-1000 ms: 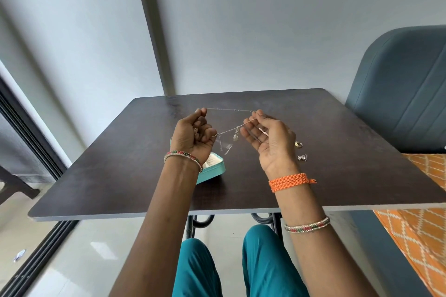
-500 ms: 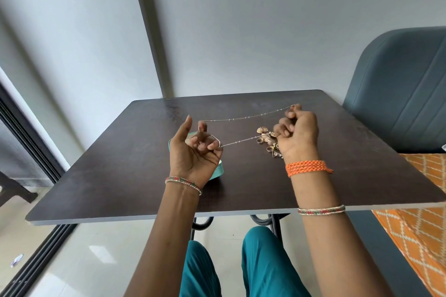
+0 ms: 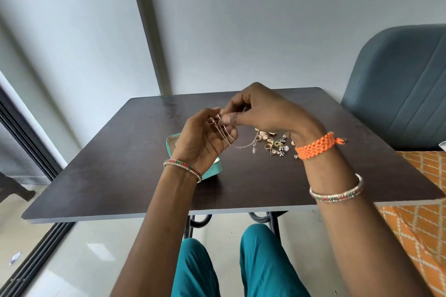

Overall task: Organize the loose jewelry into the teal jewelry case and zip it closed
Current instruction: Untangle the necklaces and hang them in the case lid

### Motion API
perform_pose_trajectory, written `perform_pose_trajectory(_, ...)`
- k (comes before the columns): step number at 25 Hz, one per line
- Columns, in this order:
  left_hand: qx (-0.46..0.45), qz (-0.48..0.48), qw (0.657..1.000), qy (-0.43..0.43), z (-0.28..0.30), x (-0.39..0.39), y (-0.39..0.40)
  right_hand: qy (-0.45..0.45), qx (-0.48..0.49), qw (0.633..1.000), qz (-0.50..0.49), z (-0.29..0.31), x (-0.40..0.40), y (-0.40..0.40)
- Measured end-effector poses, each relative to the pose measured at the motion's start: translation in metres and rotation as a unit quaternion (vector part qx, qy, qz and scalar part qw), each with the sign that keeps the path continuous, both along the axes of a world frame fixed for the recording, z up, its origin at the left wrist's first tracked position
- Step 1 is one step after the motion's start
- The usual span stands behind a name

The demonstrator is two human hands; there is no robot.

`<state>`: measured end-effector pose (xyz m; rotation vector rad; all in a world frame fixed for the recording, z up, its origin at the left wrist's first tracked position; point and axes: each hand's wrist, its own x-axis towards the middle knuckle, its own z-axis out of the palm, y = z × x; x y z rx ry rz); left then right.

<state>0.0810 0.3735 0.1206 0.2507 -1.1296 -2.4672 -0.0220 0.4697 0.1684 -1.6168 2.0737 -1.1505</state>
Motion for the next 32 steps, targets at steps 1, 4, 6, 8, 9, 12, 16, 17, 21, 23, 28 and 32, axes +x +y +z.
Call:
perform_pose_trajectory(1, -0.017, -0.012, 1.0, -0.009, 0.002, 0.001, 0.002, 0.014, -0.008, 1.0, 0.001, 0.002, -0.002, -0.003)
perform_pose_trajectory(4, -0.042, -0.054, 0.997, -0.019, 0.008, 0.006, 0.001, -0.013, -0.065, 0.998, 0.014, 0.002, -0.006, -0.008)
perform_pose_trajectory(6, -0.034, -0.116, 0.993, -0.006, 0.008, 0.009, -0.005, -0.119, -0.107, 0.987, 0.02, -0.004, -0.007, -0.009)
perform_pose_trajectory(8, 0.017, -0.238, 0.97, 0.034, 0.004, 0.01, -0.008, -0.249, -0.135, 0.958, 0.029, -0.014, -0.009, -0.009)
perform_pose_trajectory(9, 0.044, -0.29, 0.955, 0.052, 0.002, 0.01, -0.008, -0.316, -0.14, 0.938, 0.043, -0.019, -0.008, -0.008)
perform_pose_trajectory(12, 0.062, -0.369, 0.923, 0.093, -0.002, 0.011, -0.009, -0.463, -0.144, 0.871, 0.072, -0.035, -0.002, -0.004)
perform_pose_trajectory(16, -0.043, -0.247, 0.968, 0.018, 0.005, 0.009, -0.001, -0.545, -0.138, 0.818, 0.12, -0.061, 0.002, -0.002)
perform_pose_trajectory(17, -0.071, -0.205, 0.976, -0.015, 0.007, 0.007, 0.001, -0.554, -0.134, 0.812, 0.125, -0.064, 0.004, -0.002)
perform_pose_trajectory(21, -0.096, -0.197, 0.97, -0.103, 0.021, 0.002, 0.001, -0.627, -0.136, 0.755, 0.136, -0.064, 0.012, 0.0)
perform_pose_trajectory(23, -0.151, -0.187, 0.959, -0.147, 0.026, 0.001, -0.002, -0.631, -0.134, 0.755, 0.117, -0.065, 0.009, 0.002)
perform_pose_trajectory(28, -0.374, -0.1, 0.896, -0.217, 0.042, 0.002, -0.015, -0.616, -0.117, 0.772, 0.107, -0.072, -0.001, 0.002)
perform_pose_trajectory(32, -0.386, -0.029, 0.902, -0.19, 0.03, 0.006, -0.025, -0.633, -0.196, 0.749, 0.018, -0.067, -0.006, -0.002)
